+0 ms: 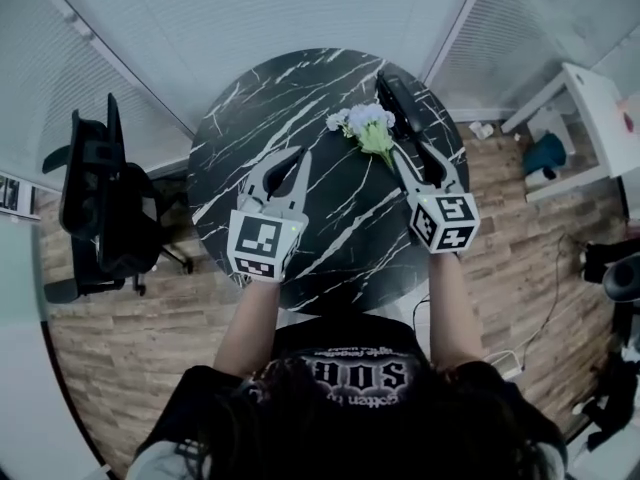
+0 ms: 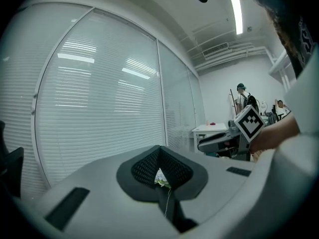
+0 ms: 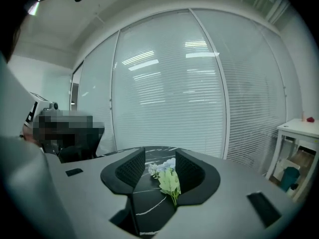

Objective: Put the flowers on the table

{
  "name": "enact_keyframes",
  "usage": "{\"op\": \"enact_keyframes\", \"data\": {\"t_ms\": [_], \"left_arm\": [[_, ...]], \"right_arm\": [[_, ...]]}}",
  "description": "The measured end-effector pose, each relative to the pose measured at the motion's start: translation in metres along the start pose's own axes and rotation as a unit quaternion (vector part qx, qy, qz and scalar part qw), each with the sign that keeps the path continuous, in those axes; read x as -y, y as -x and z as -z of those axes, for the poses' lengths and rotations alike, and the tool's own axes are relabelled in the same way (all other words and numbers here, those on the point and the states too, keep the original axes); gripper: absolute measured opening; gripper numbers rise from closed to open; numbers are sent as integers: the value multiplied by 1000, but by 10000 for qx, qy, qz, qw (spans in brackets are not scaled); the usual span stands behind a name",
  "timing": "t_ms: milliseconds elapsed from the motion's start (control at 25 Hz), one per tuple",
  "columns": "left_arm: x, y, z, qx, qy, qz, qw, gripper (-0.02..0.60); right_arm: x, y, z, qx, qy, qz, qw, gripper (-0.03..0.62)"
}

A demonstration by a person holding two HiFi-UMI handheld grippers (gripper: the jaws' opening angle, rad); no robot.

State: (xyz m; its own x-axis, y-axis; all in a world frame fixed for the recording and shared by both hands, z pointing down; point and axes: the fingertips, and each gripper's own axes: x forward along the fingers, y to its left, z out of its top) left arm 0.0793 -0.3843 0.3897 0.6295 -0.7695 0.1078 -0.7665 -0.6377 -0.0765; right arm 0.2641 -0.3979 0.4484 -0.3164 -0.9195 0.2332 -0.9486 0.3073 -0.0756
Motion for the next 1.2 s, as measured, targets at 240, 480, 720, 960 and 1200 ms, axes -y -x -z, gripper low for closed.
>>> {"op": "enact_keyframes", "data": {"t_ms": [240,480,720,960,1200], "left_arm": [[11,26,-8,145,-54,224,9996,3],[20,52,-15,274,-79,413,9987,3],[25,70,-22,345,-124,460,9983,3],[28,83,-30,414,-161,326,9985,3],[41,98,-31,410,-115,158,9990,3]], "right_arm": [[-17,41,-16,389,94,477,9981,93],[-37,70,-25,544,170,765,9954,48],[-53,89,-33,604,288,905,9936,34],[-69,104,-46,820,283,707,9937,32],[-79,123,-49,879,334,508,9943,32]]}}
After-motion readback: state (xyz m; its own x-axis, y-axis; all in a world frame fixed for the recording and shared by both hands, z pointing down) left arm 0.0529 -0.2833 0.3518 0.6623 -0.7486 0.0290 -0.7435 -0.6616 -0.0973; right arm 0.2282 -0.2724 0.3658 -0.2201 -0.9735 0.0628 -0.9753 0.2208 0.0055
